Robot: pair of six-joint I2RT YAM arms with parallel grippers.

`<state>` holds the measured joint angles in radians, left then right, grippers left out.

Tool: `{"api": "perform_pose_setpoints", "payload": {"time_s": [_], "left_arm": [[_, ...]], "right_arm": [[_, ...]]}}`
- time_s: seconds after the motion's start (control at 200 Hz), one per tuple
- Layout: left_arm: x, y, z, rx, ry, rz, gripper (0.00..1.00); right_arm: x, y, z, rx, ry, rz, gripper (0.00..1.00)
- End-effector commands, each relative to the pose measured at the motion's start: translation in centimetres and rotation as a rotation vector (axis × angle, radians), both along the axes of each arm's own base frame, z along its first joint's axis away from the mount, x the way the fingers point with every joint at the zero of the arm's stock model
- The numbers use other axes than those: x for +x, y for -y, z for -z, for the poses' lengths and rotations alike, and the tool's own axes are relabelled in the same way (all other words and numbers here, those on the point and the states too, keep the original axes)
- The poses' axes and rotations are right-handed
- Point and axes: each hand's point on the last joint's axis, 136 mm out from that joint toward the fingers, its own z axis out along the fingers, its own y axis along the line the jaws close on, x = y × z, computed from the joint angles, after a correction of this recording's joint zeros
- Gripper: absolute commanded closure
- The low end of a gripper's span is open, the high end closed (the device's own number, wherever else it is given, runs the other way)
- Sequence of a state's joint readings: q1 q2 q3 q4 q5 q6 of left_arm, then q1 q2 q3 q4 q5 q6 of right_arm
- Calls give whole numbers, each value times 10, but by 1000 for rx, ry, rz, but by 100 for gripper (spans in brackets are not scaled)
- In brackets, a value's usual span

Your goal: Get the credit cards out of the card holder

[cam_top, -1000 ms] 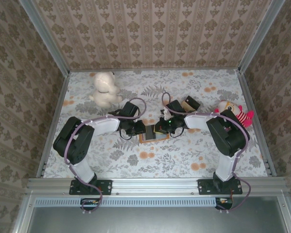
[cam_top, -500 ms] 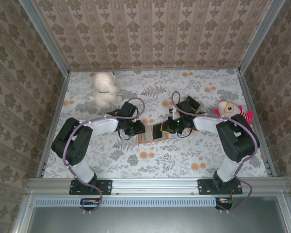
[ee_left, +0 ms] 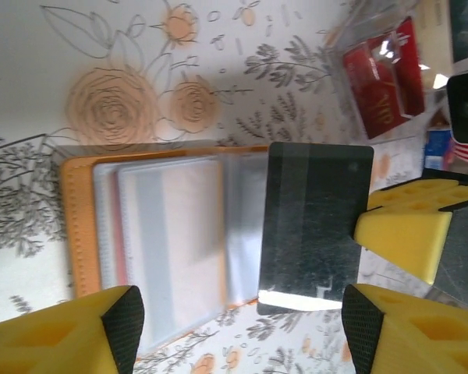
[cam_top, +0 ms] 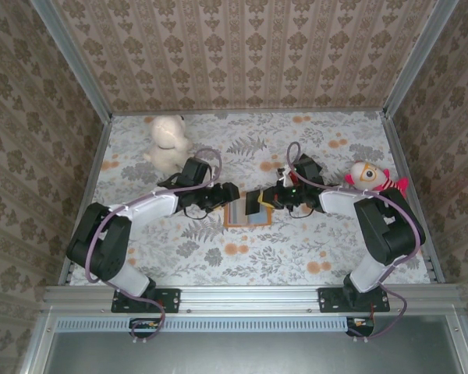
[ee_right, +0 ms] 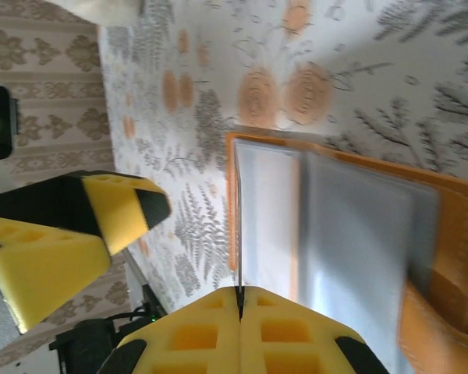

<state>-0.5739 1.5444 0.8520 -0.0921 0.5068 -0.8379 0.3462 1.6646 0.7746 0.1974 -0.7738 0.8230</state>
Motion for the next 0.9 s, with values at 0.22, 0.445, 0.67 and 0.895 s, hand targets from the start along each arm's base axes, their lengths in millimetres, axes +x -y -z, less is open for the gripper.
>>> {"api": "perform_pose_setpoints", "payload": {"time_s": [0.22, 0.445, 0.67, 0.895], "left_arm": [[-5, 36, -61, -343, 28, 105, 26], [-7, 38, -101, -426, 109, 135, 43], [-13, 31, -126, -489, 200, 112, 72], [-18, 28, -144, -481, 274, 91, 90]], "right_arm": [[-2, -16, -79, 264, 103, -39, 100], [-6, -20, -109, 333, 149, -76, 100], [-6, -23, -128, 395, 165, -79, 100], [-9, -31, -150, 467, 195, -69, 76]]}}
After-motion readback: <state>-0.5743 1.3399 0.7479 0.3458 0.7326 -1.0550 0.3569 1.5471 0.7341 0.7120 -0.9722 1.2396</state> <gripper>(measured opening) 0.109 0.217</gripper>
